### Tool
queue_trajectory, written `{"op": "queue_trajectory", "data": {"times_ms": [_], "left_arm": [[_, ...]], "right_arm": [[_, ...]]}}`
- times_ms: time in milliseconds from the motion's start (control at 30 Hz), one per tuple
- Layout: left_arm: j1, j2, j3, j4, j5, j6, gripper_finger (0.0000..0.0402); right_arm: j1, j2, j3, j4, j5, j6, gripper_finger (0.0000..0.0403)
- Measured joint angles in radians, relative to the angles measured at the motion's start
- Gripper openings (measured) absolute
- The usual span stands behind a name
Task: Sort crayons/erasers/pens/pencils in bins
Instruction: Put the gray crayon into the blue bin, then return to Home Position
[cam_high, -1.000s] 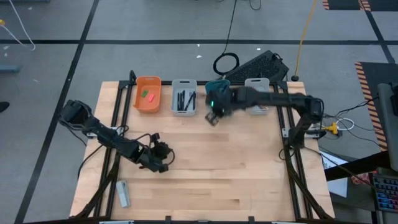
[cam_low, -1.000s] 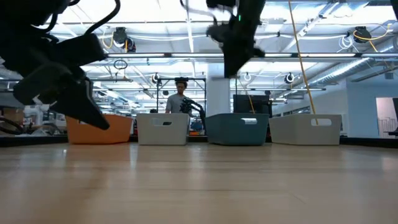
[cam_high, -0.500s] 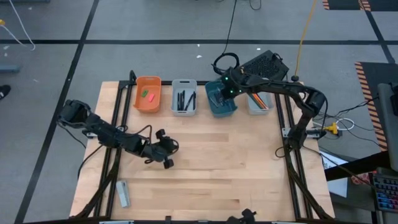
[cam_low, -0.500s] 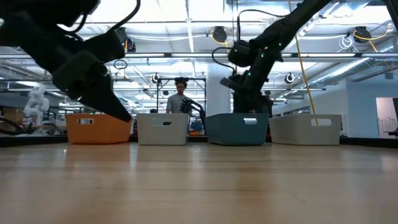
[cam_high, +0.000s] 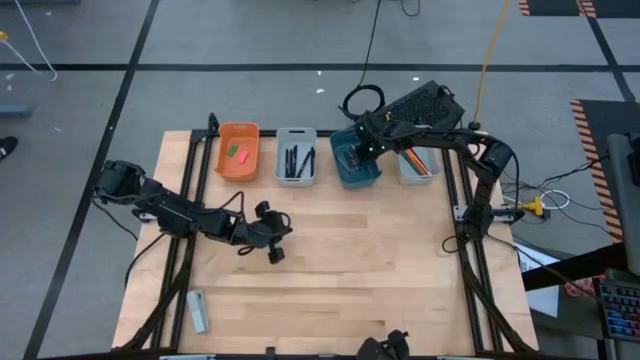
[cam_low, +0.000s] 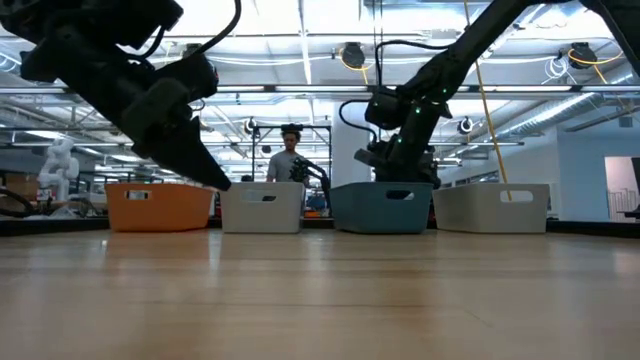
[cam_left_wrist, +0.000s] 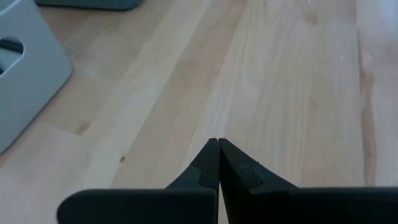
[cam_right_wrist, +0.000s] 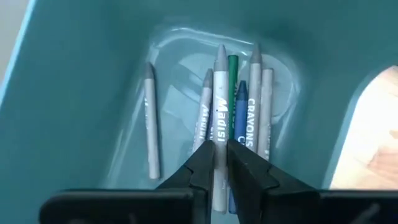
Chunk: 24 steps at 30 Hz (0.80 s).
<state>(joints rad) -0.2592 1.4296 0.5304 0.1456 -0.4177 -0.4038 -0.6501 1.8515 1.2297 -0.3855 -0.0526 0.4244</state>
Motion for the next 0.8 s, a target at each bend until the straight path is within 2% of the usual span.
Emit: {"op": "queue_trajectory", "data": {"times_ms": [133,333,500,567,667,800], "left_arm": [[0.004,0.000,0.000,0.018,0.000,0.003,0.0004],[0.004,-0.003,0.000,0.023,0.001,0.004,0.0002],[0.012,-0.044,-0.001,0.006,0.000,0.013,0.0001],[0.018,-0.072,-0.003,0.010,0.000,0.029,0.0001],[0.036,-0.132,-0.032,0.021,0.003,0.048,0.0001],[0.087,-0.243,-0.113,0.087,0.053,0.080,0.0001]], "right_arm": [[0.000,0.000,0.000,0.001,-0.001,-0.024,0.0049],[0.001,0.000,0.000,0.000,-0.001,-0.056,0.0105],[0.006,-0.034,0.000,-0.047,0.000,-0.175,0.0127],[0.018,-0.081,-0.015,-0.043,0.002,-0.242,0.0115],[0.045,-0.196,-0.099,0.019,0.002,-0.315,0.0076],[0.075,-0.411,-0.294,0.233,-0.001,-0.341,0.0013]]}}
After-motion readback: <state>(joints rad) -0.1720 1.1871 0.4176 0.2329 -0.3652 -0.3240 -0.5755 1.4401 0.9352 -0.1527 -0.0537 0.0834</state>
